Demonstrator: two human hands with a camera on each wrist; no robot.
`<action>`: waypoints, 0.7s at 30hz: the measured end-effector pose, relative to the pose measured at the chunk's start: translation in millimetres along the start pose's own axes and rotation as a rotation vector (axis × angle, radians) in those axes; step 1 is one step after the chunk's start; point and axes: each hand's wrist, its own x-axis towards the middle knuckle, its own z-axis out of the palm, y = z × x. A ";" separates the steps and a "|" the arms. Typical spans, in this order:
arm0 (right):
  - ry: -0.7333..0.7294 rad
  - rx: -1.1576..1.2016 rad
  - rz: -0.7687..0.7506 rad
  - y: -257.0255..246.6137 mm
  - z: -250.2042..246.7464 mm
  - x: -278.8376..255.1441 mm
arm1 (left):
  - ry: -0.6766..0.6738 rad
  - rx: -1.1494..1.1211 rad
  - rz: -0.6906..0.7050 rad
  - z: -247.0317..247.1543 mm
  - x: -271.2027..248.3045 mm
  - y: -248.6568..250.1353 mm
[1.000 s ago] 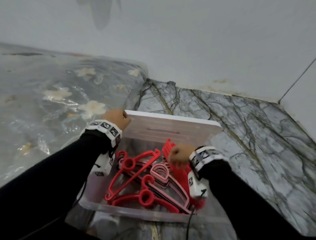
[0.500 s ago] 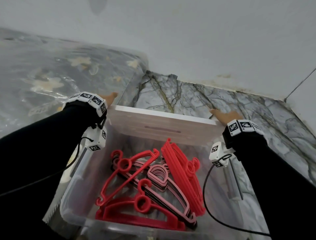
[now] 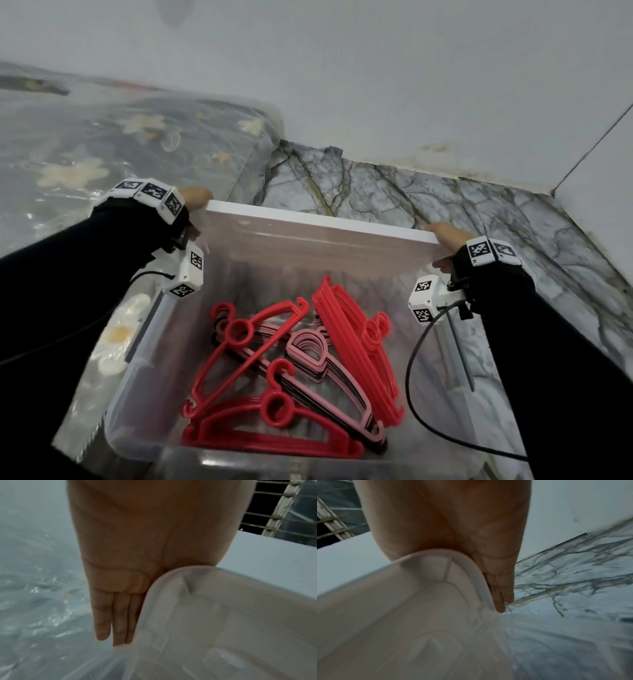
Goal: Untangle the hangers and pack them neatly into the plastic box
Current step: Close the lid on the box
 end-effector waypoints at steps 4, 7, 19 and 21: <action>0.061 0.067 -0.046 -3.4 -20.1 -20.7 | 0.034 -0.128 0.006 -14.8 -12.9 -5.5; 0.080 0.158 -0.101 -0.3 -35.9 -44.5 | 0.037 -0.149 0.057 -19.3 -31.9 -11.2; 0.101 -0.109 -0.215 60.6 -42.4 -137.9 | 0.110 0.386 0.192 -27.5 -103.3 -74.3; 0.108 -0.140 -0.146 75.7 -34.4 -143.1 | 0.125 0.448 0.143 -21.9 -107.9 -82.3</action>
